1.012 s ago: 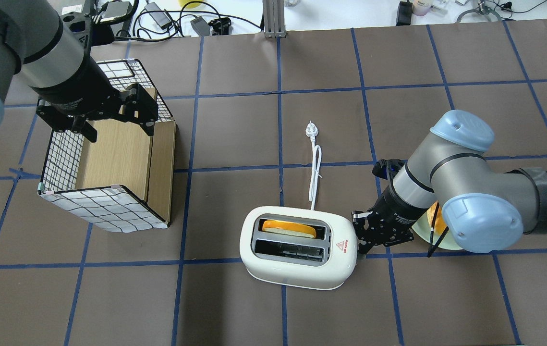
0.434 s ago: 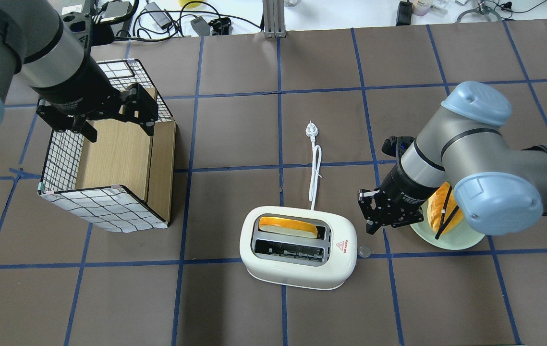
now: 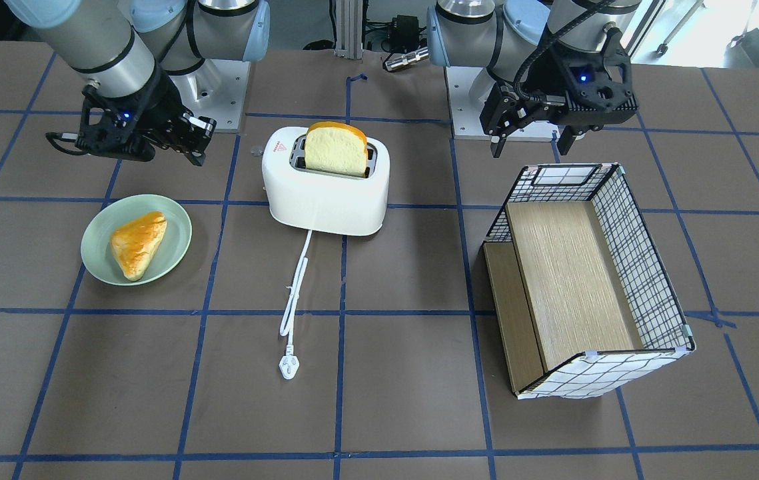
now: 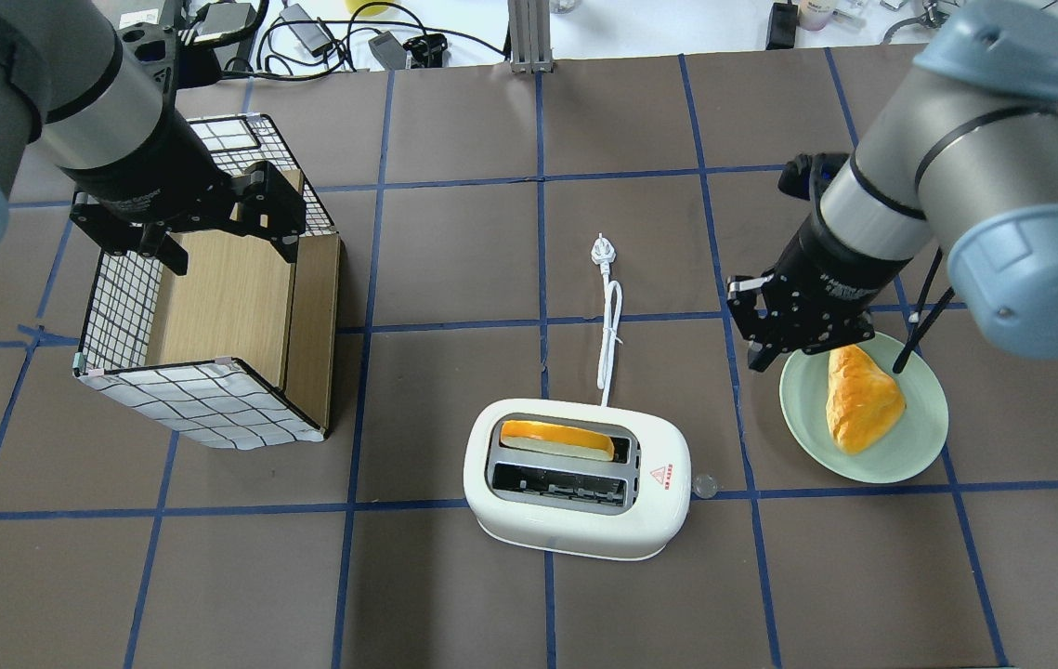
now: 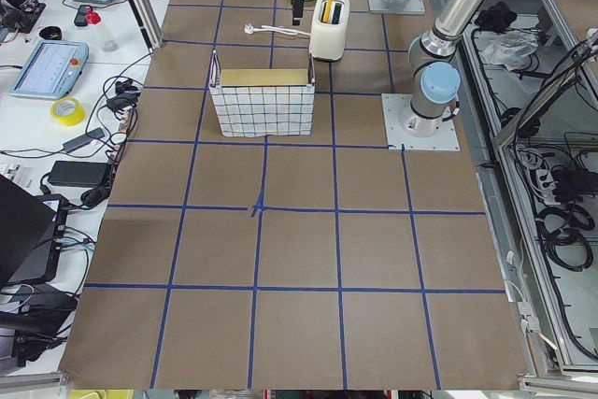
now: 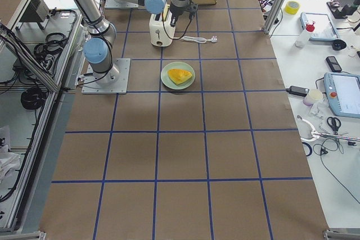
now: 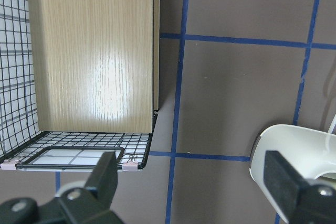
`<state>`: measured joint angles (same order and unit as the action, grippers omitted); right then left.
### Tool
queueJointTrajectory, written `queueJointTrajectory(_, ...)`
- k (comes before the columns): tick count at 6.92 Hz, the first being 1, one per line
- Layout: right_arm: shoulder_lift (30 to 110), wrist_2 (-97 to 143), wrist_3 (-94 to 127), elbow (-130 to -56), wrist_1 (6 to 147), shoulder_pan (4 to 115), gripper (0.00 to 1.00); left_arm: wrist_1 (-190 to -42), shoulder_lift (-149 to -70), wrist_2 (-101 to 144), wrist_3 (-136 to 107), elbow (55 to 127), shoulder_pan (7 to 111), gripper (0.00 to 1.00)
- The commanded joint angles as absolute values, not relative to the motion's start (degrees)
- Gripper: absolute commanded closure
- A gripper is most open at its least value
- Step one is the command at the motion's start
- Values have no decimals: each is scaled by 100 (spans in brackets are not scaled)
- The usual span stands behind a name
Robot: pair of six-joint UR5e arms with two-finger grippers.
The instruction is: Press toaster with right arm
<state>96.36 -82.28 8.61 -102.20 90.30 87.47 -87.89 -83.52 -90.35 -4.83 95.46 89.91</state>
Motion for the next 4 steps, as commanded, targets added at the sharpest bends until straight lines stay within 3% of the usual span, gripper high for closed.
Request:
queueJointTrajectory(1, 9624, -8490, 704, -9774, 9288, 8771, 19, -8789, -8350, -9035, -483, 9554, 8991, 0)
queueJointTrajectory(2, 9615, -8499, 686, -9756, 9699, 8771, 0, -8789, -8350, -9035, -483, 9545, 8991, 0)
queueJointTrajectory(4, 9406, -8995, 67, -9371, 9844, 8798, 0, -8789, -8350, -9035, -483, 9545, 8991, 0)
